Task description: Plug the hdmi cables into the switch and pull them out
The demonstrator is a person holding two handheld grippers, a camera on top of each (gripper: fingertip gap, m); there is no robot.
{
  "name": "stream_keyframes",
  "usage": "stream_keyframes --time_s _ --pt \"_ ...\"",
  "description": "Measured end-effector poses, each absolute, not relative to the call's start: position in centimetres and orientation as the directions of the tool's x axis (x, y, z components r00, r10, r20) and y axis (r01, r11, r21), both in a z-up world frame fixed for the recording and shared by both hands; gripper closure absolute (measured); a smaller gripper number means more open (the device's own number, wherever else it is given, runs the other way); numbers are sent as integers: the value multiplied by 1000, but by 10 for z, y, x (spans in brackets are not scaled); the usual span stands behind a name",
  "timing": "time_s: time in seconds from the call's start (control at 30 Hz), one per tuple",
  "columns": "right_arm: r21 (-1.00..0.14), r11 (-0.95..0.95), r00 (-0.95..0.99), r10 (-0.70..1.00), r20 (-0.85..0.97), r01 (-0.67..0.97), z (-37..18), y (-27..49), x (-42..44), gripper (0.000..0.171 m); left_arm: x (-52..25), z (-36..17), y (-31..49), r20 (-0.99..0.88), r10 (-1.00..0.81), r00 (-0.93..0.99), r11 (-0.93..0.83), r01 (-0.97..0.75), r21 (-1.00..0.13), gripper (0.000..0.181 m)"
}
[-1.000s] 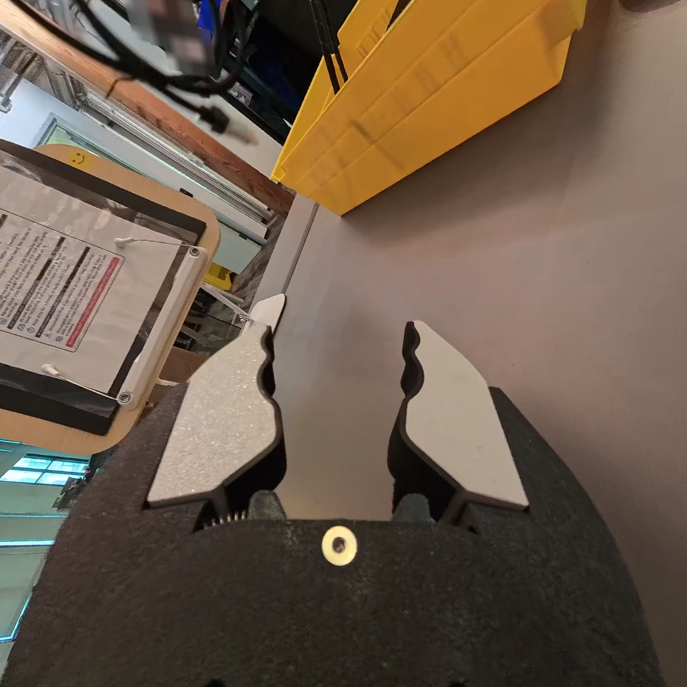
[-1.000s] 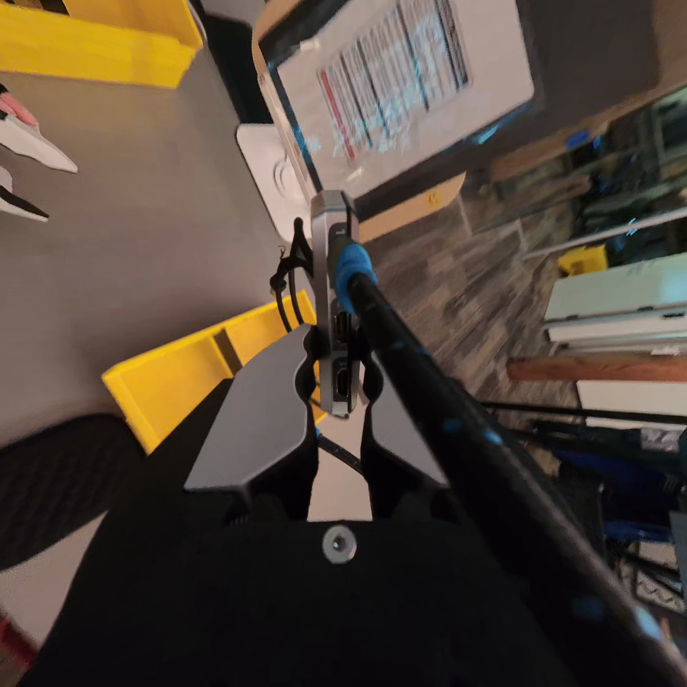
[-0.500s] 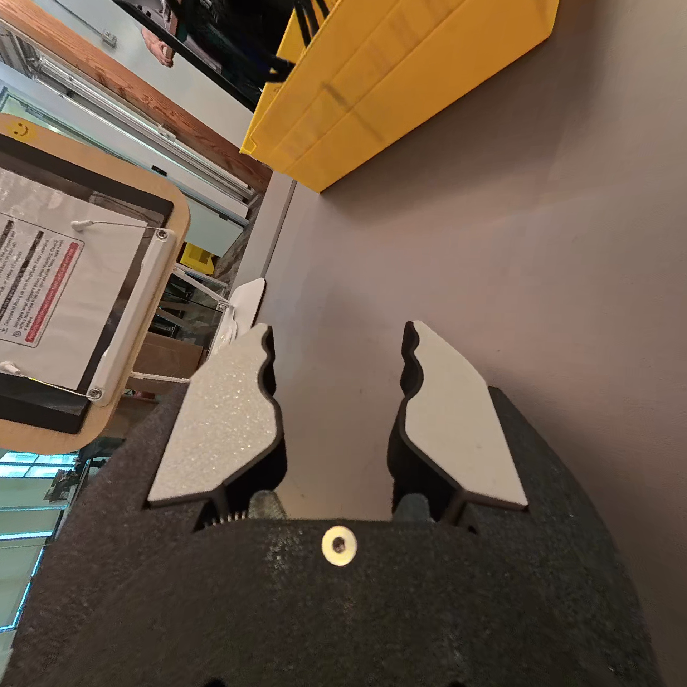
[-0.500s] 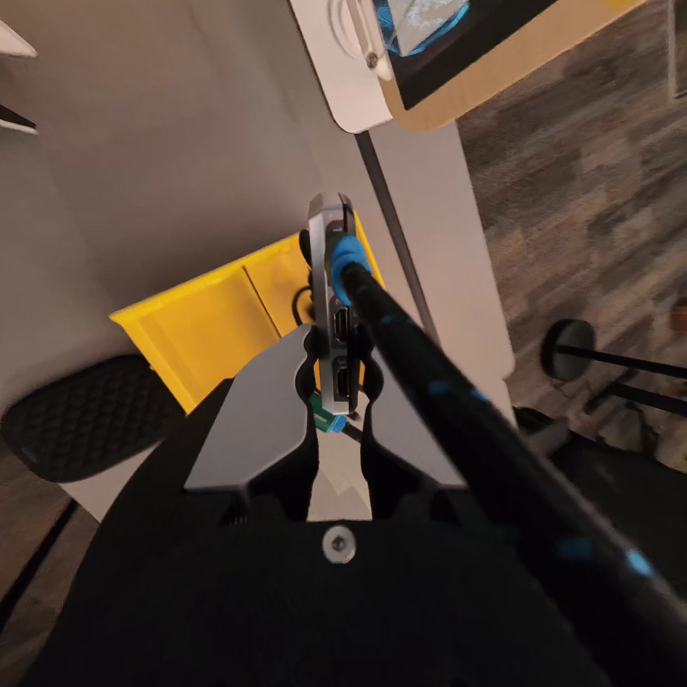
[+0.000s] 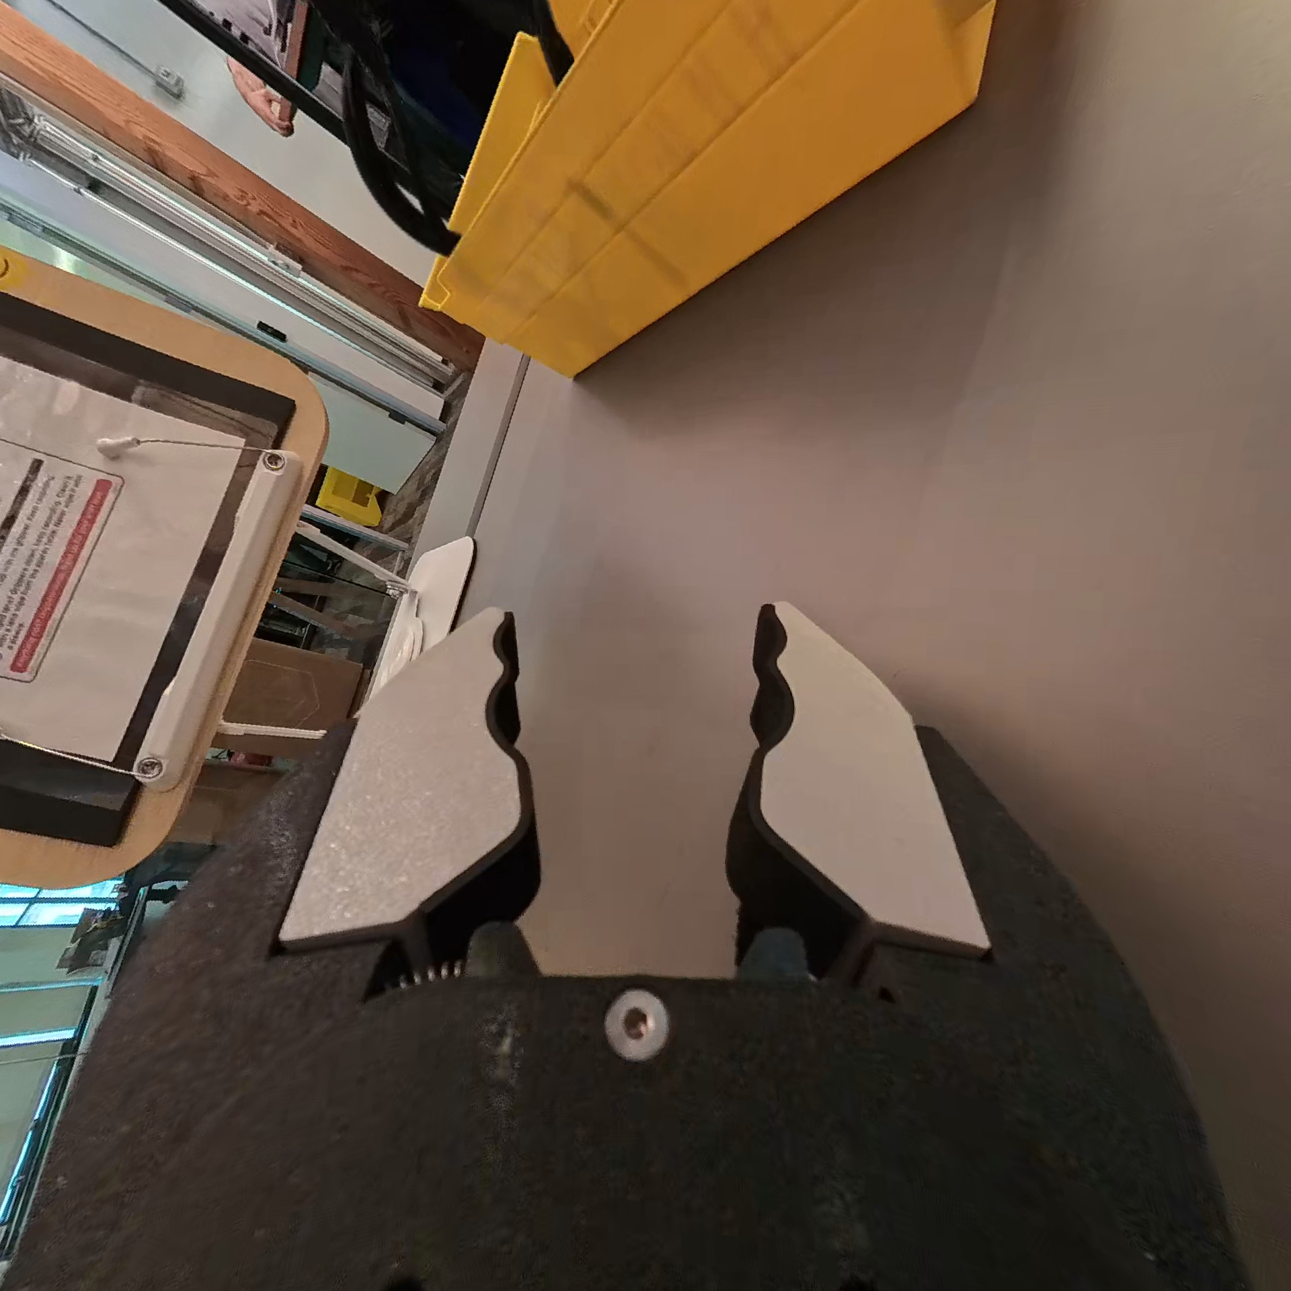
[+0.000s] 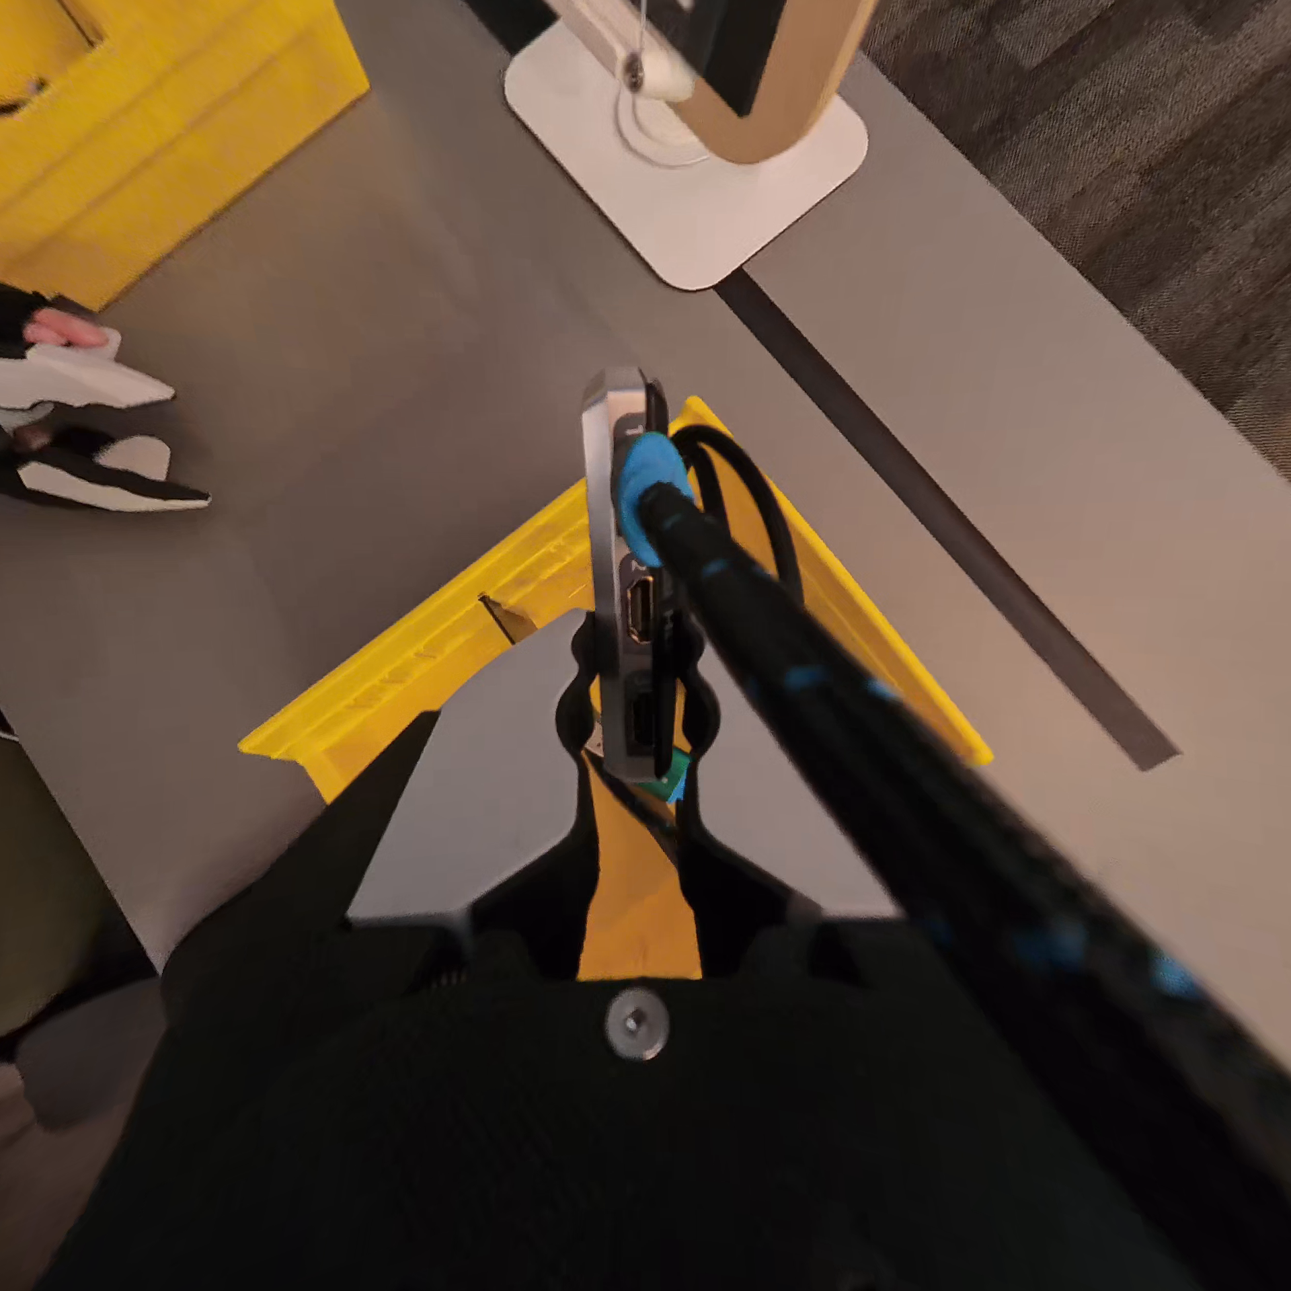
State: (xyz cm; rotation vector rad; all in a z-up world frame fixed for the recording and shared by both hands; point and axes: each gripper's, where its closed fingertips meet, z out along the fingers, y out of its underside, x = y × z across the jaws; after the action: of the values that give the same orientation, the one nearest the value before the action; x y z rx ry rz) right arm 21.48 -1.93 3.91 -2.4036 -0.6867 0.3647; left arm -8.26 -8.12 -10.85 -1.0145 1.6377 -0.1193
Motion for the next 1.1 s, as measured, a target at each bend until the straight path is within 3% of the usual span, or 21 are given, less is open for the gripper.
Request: stream_keyframes --time_s 0.03,0.23,0.43,0.6,0.77,1.1 --pt "-636 -681 831 546 -112 362 32 -20 218 148 -82 -109 -82 -751 -660 19 622 -546 -560 116" --pt "-711 -647 829 534 -164 276 -4 -24 225 148 -79 -116 -84 -752 -659 -2 627 -555 -547 116" --pt "-713 -674 832 497 -248 191 -25 -33 229 148 -78 -116 -85 -755 -655 0 627 -558 -544 116" --pt "-714 -652 848 505 -157 256 -31 -36 230 148 -78 -115 -85 -759 -651 4 627 -560 -541 117" --pt "-648 -715 851 489 -192 264 -34 -46 228 135 -79 -113 -85 -765 -644 11 630 -561 -537 117" --pt "-497 -843 898 364 -247 205 -1 -76 243 144 -81 -105 -82 -778 -628 29 639 -551 -537 118"
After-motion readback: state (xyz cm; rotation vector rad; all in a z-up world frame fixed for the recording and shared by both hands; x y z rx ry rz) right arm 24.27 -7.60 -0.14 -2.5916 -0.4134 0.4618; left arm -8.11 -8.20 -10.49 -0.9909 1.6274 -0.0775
